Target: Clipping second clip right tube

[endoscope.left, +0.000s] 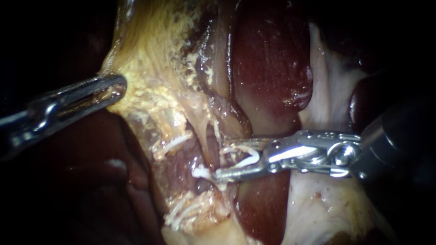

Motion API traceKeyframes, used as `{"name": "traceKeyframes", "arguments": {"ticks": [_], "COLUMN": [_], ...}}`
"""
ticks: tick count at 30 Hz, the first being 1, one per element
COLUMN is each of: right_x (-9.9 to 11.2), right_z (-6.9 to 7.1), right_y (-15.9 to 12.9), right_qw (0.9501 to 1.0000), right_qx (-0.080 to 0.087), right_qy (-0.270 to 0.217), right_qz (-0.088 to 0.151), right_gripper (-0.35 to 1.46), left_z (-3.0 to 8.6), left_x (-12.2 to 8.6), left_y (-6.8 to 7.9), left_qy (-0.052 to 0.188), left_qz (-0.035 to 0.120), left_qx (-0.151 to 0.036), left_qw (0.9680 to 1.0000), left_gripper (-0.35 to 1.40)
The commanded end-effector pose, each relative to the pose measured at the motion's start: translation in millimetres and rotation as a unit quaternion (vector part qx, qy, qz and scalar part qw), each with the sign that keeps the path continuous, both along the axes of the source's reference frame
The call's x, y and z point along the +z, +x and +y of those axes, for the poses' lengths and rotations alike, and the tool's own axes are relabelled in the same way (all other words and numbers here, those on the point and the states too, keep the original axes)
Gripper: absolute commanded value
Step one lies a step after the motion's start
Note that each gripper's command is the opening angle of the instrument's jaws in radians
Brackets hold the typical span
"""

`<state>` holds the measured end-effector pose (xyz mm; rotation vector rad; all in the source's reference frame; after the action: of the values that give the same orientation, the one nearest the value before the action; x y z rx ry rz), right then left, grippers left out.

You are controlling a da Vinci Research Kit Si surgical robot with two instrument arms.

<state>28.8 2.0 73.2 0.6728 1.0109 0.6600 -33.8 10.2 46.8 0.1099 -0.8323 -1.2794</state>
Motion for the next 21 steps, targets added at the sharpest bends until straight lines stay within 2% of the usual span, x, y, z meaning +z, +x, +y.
{"name": "traceKeyframes", "arguments": {"ticks": [1,6,11,21], "right_x": [0.4,2.0,2.7,3.3], "right_z": [-0.1,-0.7,-1.1,-1.0], "right_y": [0.2,1.9,3.6,4.3], "right_qw": [1.0000,0.9998,0.9995,0.9991], "right_qx": [-0.003,-0.014,-0.019,-0.022], "right_qy": [0.000,0.001,0.005,0.011], "right_qz": [0.001,0.013,0.023,0.036], "right_gripper": [0.60,0.60,0.60,0.56], "left_z": [0.0,0.0,0.0,-0.1], "left_x": [0.0,0.0,0.0,0.0], "left_y": [0.0,0.0,0.0,0.0], "left_qy": [0.000,0.000,0.000,0.000], "left_qz": [0.000,0.000,0.000,0.000], "left_qx": [0.000,0.000,0.000,0.000], "left_qw": [1.0000,1.0000,1.0000,1.0000], "left_gripper": [-0.35,-0.35,-0.35,-0.35]}}
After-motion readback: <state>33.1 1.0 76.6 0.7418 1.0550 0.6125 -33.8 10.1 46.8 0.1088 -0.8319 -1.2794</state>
